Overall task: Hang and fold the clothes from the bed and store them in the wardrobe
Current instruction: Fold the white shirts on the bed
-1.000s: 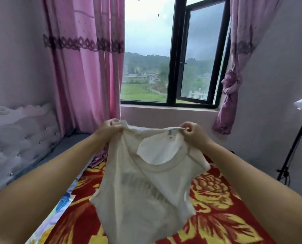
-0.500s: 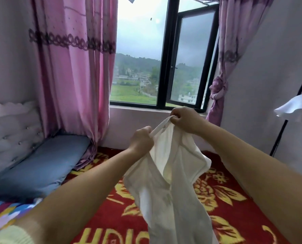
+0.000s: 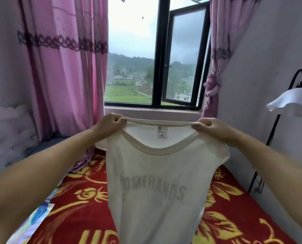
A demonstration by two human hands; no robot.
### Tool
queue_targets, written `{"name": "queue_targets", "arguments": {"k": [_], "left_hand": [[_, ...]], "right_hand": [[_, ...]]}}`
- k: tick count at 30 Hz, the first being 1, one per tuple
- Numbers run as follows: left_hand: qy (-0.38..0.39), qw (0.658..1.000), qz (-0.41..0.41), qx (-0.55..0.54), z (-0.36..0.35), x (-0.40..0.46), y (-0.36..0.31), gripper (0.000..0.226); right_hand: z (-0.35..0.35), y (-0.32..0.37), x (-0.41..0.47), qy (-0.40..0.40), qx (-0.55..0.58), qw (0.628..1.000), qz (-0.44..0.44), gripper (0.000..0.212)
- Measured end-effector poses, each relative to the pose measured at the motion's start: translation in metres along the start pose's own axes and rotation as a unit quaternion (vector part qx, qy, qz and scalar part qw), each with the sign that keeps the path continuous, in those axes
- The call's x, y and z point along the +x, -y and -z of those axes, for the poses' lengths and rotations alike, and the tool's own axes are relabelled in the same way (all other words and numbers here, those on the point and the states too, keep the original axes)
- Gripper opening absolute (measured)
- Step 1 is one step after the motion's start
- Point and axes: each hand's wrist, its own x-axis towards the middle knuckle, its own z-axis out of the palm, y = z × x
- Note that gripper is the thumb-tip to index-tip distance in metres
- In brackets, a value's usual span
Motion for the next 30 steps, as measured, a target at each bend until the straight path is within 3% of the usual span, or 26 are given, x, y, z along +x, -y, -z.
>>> {"name": "queue_targets", "arguments": {"k": [4, 7, 9, 14, 17, 19, 22, 25, 27, 30], "left_hand": [[0.082, 0.993, -0.006, 0.081, 0.025, -0.002, -0.002, 0.052], [0.183, 0.972, 0.033, 0.142, 0.04, -0.009, -0.005, 0.044], [0.241, 0.954, 0.047, 0.174, 0.046, -0.013, -0.004, 0.035], [0.32, 0.932, 0.099, 0.135, 0.055, -0.012, -0.008, 0.026], [0.315, 0.939, 0.134, 0.032, 0.071, -0.011, -0.006, 0.033], [0.274, 0.949, 0.153, -0.036, 0.076, -0.009, 0.0, 0.03], [0.179, 0.958, 0.202, -0.092, 0.056, -0.006, 0.013, 0.039], [0.128, 0.956, 0.252, -0.073, 0.017, -0.003, 0.01, 0.028], [0.102, 0.947, 0.289, -0.094, -0.006, 0.002, -0.002, 0.025], [0.108, 0.919, 0.308, -0.221, -0.036, 0.005, -0.031, 0.018]], "right_hand": [[0.007, 0.015, 0.001, 0.144, 0.015, 0.989, -0.042, 0.054], [0.014, 0.012, 0.003, 0.273, 0.041, 0.957, -0.092, 0.044], [0.018, 0.008, 0.007, 0.305, 0.052, 0.947, -0.086, 0.047], [0.023, 0.011, 0.016, 0.262, 0.042, 0.96, -0.084, 0.021], [0.033, 0.008, 0.015, 0.226, 0.092, 0.968, -0.052, 0.023], [0.032, 0.0, 0.013, 0.156, 0.143, 0.977, -0.031, 0.033], [0.006, -0.016, 0.019, -0.015, 0.012, 1.0, -0.025, 0.036], [-0.023, -0.022, 0.04, -0.077, -0.186, 0.977, -0.067, 0.039], [-0.038, -0.012, 0.052, -0.091, -0.217, 0.965, -0.116, 0.036], [-0.06, 0.017, 0.064, -0.094, -0.153, 0.976, -0.119, 0.031]]}}
